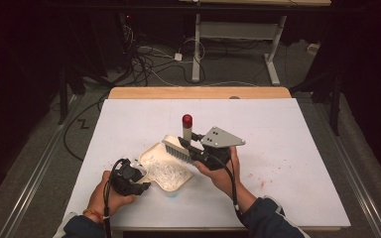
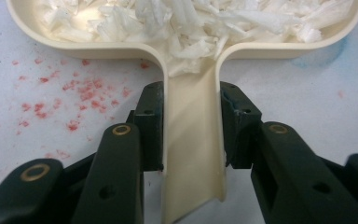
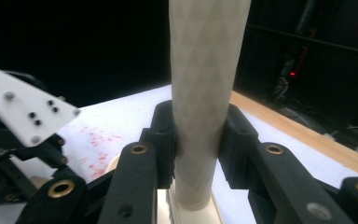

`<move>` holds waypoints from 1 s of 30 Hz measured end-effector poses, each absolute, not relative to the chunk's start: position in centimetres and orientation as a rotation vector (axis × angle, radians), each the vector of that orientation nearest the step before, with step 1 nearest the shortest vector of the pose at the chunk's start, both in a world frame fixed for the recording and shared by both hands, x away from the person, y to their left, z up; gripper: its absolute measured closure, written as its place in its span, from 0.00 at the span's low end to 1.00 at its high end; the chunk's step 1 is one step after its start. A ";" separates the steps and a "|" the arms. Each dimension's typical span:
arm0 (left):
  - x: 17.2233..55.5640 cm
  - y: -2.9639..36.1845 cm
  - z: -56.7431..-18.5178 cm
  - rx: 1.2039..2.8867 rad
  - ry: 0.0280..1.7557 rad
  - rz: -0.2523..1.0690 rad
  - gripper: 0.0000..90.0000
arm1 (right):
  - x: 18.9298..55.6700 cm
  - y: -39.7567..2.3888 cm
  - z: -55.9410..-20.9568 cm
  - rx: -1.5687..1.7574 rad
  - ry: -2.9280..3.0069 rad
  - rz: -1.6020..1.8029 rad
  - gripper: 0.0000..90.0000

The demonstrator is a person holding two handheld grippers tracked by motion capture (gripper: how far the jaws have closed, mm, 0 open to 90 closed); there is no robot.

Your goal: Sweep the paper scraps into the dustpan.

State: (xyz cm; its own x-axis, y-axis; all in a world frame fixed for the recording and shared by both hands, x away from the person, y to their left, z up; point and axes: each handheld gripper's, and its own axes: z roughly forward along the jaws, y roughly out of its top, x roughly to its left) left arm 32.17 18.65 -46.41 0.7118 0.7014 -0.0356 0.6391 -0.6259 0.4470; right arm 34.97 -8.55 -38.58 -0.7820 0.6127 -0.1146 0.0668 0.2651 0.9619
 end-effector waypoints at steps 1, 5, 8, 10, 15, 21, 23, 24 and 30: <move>32.2 18.7 -46.4 2.484 1.034 0.200 0.70 | 35.0 -8.8 -38.5 0.618 2.071 1.543 0.79; 32.2 18.7 -46.5 2.479 1.038 0.201 0.70 | 35.0 -9.6 -38.0 0.631 2.061 1.545 0.79; 32.2 18.7 -46.5 2.479 1.043 0.202 0.70 | 34.9 -10.2 -37.9 0.640 2.068 1.560 0.79; 32.3 18.7 -46.5 2.480 1.043 0.204 0.70 | 34.7 -10.4 -37.9 0.638 2.073 1.552 0.79; 32.2 18.6 -46.5 2.479 1.051 0.201 0.70 | 34.7 -10.5 -38.2 0.621 2.057 1.486 0.79; 32.1 18.8 -46.5 2.481 1.049 0.202 0.70 | 35.6 -10.4 -40.1 0.662 2.079 1.401 0.79; 32.1 18.8 -46.5 2.479 1.050 0.202 0.70 | 35.6 -10.1 -40.7 0.655 2.103 1.390 0.79; 32.1 18.8 -46.5 2.474 1.053 0.203 0.70 | 35.5 -9.9 -40.9 0.650 2.112 1.403 0.79; 32.1 18.8 -46.5 2.479 1.050 0.209 0.70 | 34.8 -9.3 -40.7 0.598 2.160 1.458 0.79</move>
